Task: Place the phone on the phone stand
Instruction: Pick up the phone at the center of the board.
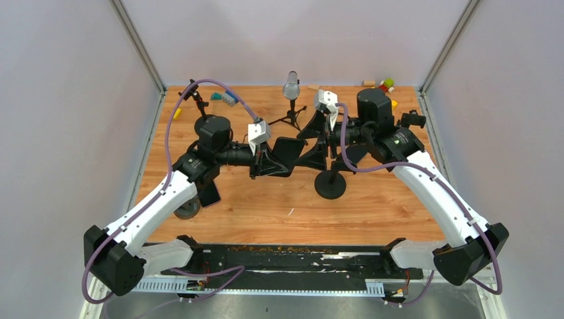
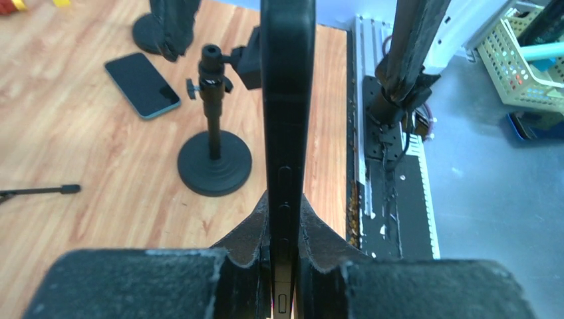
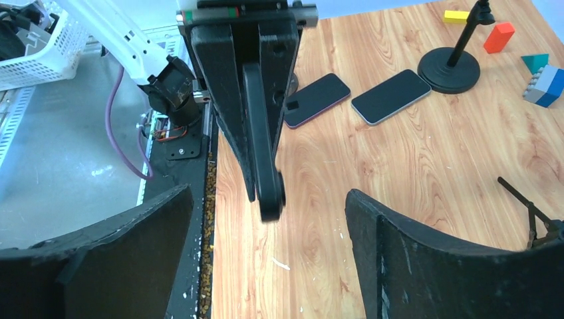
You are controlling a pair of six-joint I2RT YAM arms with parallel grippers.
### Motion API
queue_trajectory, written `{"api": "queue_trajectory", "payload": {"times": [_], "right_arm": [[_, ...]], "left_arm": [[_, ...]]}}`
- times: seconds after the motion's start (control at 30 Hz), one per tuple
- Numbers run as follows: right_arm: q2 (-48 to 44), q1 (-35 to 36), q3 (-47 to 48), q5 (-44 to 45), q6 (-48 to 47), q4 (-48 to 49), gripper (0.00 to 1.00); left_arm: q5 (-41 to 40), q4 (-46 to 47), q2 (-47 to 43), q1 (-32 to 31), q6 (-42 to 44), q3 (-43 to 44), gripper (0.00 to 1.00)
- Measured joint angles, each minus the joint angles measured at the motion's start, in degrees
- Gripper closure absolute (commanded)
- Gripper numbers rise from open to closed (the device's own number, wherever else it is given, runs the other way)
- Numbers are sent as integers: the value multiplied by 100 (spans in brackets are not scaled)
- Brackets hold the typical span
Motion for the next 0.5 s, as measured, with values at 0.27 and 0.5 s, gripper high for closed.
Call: {"api": "queue_trajectory", "payload": {"times": [0.27,0.5], "right_arm": [[-87,-133,-92,162,577,586,19],[2,-162,-131,-81,1152,1104,30]], "left_arm": [[70,920,-107,94,-629,-9,100],[219,2535,-72,92,-1646,-466,100]]}}
